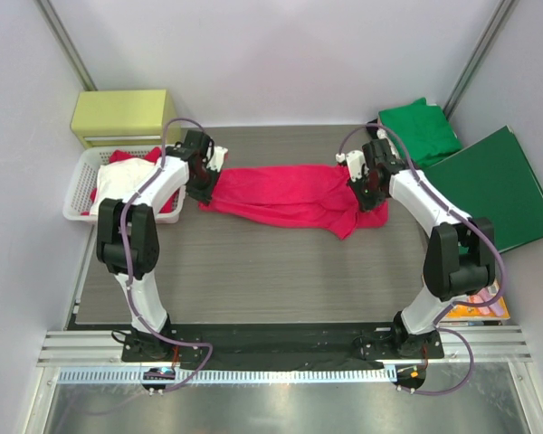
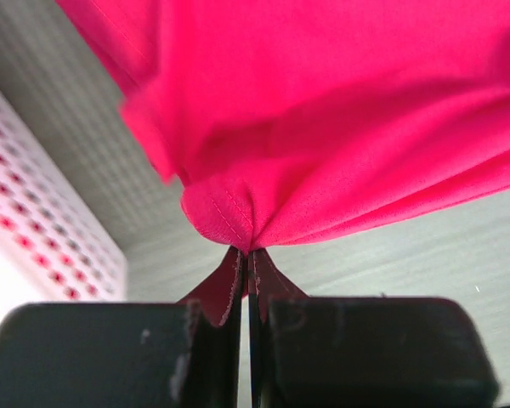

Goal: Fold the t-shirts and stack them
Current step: Fold the other side of the tshirt into a rectangle

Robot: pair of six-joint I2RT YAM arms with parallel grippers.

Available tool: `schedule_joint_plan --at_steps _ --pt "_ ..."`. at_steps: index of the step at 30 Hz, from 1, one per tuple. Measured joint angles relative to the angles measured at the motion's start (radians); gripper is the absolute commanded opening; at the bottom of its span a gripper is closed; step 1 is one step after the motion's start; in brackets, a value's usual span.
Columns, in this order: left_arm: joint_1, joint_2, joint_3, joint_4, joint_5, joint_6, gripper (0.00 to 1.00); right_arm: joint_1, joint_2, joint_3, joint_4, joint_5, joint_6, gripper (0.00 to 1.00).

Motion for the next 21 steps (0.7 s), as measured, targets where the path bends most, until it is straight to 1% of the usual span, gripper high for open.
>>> schedule_joint_plan --at_steps 3,7,11,21 --pt "0.002 0.018 0.047 0.005 -0.013 0.011 0.0 0.0 0.014 0.049 0.003 0.011 0.004 0.01" --pt "0.004 0.047 0.121 0.006 -0.021 0.016 0.0 -0.009 0.033 0.154 0.005 0.023 0.009 0.01" --pt "0.006 0.078 0.154 0.01 -0.032 0.019 0.0 -0.028 0.082 0.255 0.015 0.029 0.011 0.01" --pt "0.036 0.193 0.234 0.011 -0.051 0.023 0.0 -0.106 0.352 0.544 0.001 0.071 0.011 0.01"
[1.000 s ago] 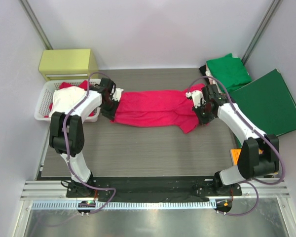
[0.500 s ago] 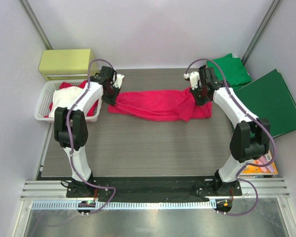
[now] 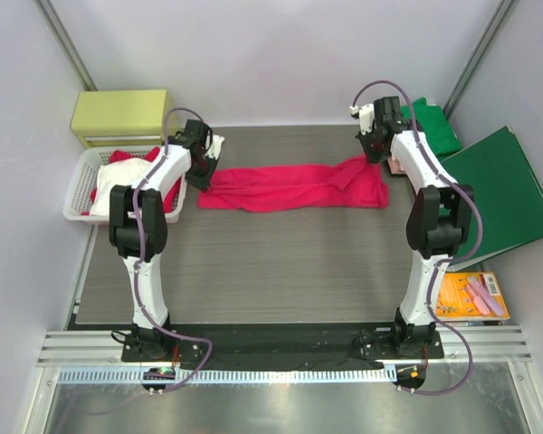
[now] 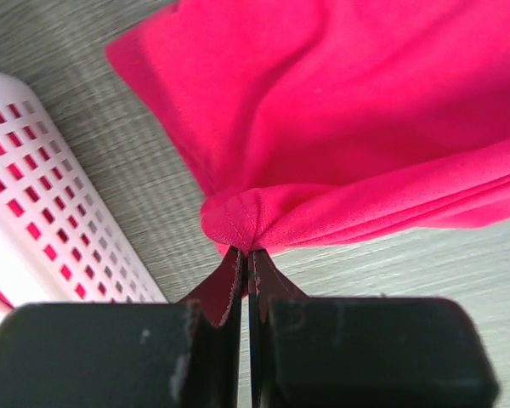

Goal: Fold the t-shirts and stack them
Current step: Fold the other side of the tshirt into a rectangle

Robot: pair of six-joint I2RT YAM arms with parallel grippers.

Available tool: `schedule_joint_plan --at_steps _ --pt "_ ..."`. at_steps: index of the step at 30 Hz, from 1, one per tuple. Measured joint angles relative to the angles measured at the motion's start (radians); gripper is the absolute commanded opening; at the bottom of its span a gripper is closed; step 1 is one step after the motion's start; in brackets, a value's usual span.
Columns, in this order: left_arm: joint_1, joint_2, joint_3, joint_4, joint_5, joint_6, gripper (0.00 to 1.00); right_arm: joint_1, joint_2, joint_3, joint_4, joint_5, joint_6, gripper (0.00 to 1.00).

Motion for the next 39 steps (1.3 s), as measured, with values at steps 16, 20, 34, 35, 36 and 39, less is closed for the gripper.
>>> schedule_joint_plan --at_steps 16,20,34,35,36,39 --pt "0.028 0.069 0.161 -0.002 -0.009 -0.01 0.0 -0.023 0.148 0.163 -0.028 0.005 0.009 0.01" --pt "0.028 0.099 0.164 -0.005 -0.019 -0.01 0.0 -0.023 0.186 0.19 -0.027 0.014 0.013 0.01" --pt "0.028 0.172 0.181 0.014 -0.077 -0.007 0.0 -0.031 0.245 0.153 0.098 0.109 0.104 0.06" --pt "0.028 0.172 0.181 0.02 -0.08 -0.006 0.0 -0.034 0.241 0.123 0.113 0.114 0.111 0.06" --pt "0.028 0.172 0.181 0.026 -0.085 -0.005 0.0 -0.036 0.237 0.103 0.122 0.118 0.114 0.06" --pt "0.028 0.175 0.184 0.036 -0.091 -0.005 0.0 -0.042 0.236 0.059 0.142 0.129 0.124 0.06"
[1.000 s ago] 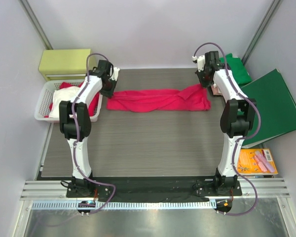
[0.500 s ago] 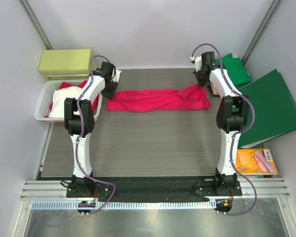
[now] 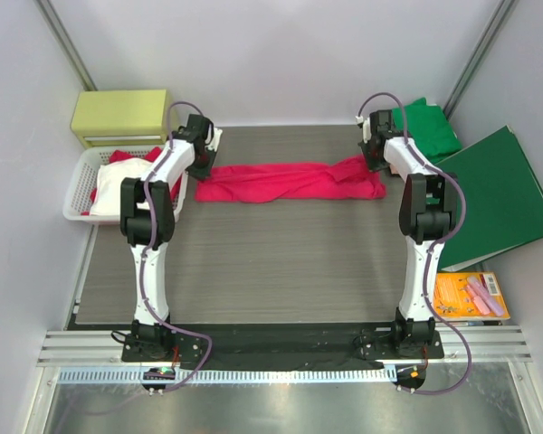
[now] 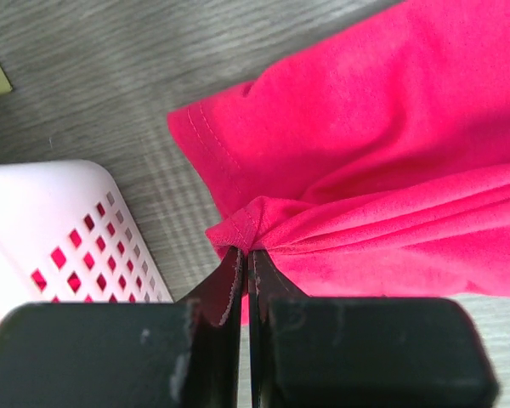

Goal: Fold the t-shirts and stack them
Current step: Fold the other side of the tshirt into a rectangle

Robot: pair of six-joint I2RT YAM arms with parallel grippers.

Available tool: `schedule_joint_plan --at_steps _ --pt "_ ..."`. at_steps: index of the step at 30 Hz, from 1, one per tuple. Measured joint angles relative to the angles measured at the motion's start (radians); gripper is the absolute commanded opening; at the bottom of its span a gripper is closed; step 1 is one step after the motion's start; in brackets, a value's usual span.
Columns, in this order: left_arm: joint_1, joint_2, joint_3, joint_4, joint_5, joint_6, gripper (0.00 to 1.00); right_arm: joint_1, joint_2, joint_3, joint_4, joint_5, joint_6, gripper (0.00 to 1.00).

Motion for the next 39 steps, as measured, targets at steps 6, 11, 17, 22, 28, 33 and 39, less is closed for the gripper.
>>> schedule_joint_plan --at_steps 6,11,17,22,28,33,39 --pt "0.0 0.018 0.026 0.005 -0.005 0.0 0.11 -0.001 -0.001 -0.01 0.027 0.013 0.009 0.58" --pt "-0.008 0.023 0.027 0.021 0.003 -0.013 0.64 -0.004 -0.002 -0.01 0.046 0.033 0.011 0.79" --pt "-0.044 0.024 0.013 0.054 0.005 -0.008 0.76 -0.004 -0.013 -0.052 0.073 0.036 0.01 0.8" --pt "-0.044 0.024 0.011 0.064 0.005 -0.008 0.77 -0.005 -0.042 -0.099 0.079 0.034 0.01 0.8" --pt "-0.046 0.024 0.01 0.081 -0.009 -0.012 0.8 -0.005 -0.098 -0.139 0.089 0.024 0.01 0.81" --pt "-0.049 0.024 0.01 0.094 -0.015 -0.024 0.83 -0.005 -0.172 -0.177 0.112 -0.001 0.011 0.83" --pt "-0.053 -0.011 0.01 0.098 -0.022 -0.033 0.87 -0.005 -0.314 -0.303 0.159 -0.027 0.011 0.85"
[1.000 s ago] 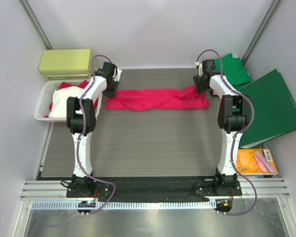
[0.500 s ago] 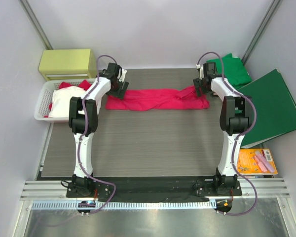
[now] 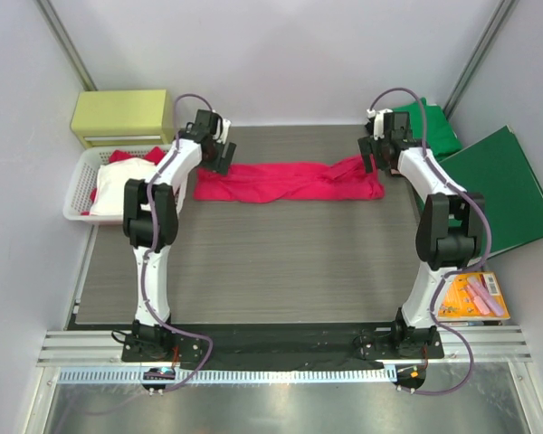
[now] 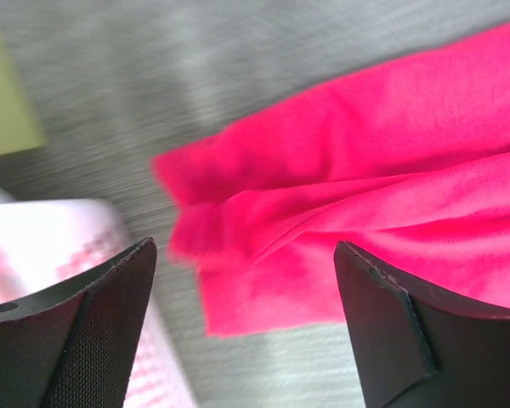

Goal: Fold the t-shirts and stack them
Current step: Fold the other side of the tshirt into a rectangle

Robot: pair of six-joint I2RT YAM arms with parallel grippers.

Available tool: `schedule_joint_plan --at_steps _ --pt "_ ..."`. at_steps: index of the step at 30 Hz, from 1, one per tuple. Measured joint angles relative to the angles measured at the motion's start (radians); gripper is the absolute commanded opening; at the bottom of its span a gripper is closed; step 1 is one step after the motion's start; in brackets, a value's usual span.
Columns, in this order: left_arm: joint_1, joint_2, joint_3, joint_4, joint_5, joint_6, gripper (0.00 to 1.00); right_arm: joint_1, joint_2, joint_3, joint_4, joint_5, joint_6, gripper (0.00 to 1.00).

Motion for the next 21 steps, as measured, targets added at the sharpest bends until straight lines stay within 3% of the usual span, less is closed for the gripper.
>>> schedule_joint_plan --at_steps 12,21 --pt "0.0 -0.286 -0.05 0.016 -0.012 -0.033 0.89 0.0 -0.293 -0.274 0.055 -0.061 -0.002 0.86" --pt "-0.138 -0.337 -0.314 -0.038 0.076 -0.061 0.88 0.0 -0.376 -0.34 0.06 -0.109 0.0 0.85"
